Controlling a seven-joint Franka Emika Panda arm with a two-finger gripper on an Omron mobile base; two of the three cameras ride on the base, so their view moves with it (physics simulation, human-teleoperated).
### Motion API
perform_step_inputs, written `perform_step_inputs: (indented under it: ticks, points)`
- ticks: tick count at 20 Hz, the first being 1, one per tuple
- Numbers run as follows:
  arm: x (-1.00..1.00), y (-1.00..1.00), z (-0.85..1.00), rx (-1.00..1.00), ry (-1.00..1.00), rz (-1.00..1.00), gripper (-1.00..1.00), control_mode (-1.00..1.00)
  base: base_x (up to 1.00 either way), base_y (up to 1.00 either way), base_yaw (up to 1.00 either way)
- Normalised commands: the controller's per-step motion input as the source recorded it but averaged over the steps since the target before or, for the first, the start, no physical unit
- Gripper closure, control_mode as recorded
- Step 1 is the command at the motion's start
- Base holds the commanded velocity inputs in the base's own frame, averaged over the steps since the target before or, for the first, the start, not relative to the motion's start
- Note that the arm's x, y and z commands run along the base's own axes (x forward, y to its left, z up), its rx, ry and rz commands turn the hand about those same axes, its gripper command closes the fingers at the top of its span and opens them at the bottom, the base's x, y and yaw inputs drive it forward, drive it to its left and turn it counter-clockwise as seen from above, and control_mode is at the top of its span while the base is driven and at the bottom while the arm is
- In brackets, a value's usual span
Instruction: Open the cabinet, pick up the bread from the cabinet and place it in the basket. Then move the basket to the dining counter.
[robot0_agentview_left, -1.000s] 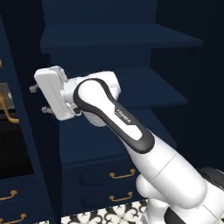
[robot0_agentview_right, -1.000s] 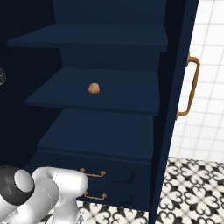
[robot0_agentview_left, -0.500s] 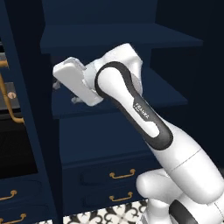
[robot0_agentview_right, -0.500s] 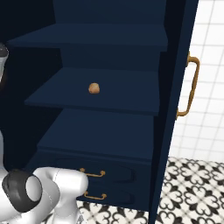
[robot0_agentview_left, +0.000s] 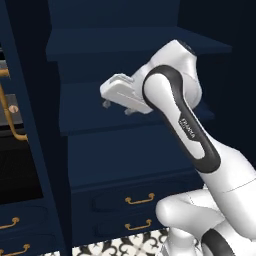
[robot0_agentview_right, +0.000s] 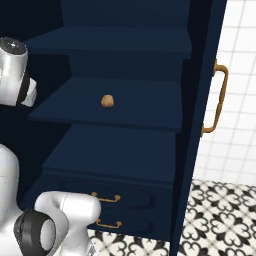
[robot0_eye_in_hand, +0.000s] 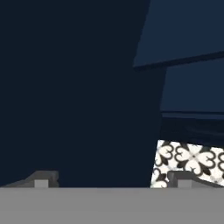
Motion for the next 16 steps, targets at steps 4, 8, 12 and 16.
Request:
perform_step_inputs:
  ticks: [4, 8, 12, 16]
  points:
    - [-0.09, -1.0, -0.8, -0.17, -0.16, 0.0, -1.0, -1.0, 0.0, 0.0, 0.0]
    - [0.03, -1.0, -0.85, -0.11, -0.27, 0.0, -1.0, -1.0, 0.0, 0.0, 0.0]
    - [0.46, -1.0, -0.49, -0.07, -0.3, 0.0, -1.0, -1.0, 0.0, 0.0, 0.0]
    - [0.84, -1.0, 0.0, 0.0, -0.03, -0.01, -1.0, -1.0, 0.0, 0.0, 0.0]
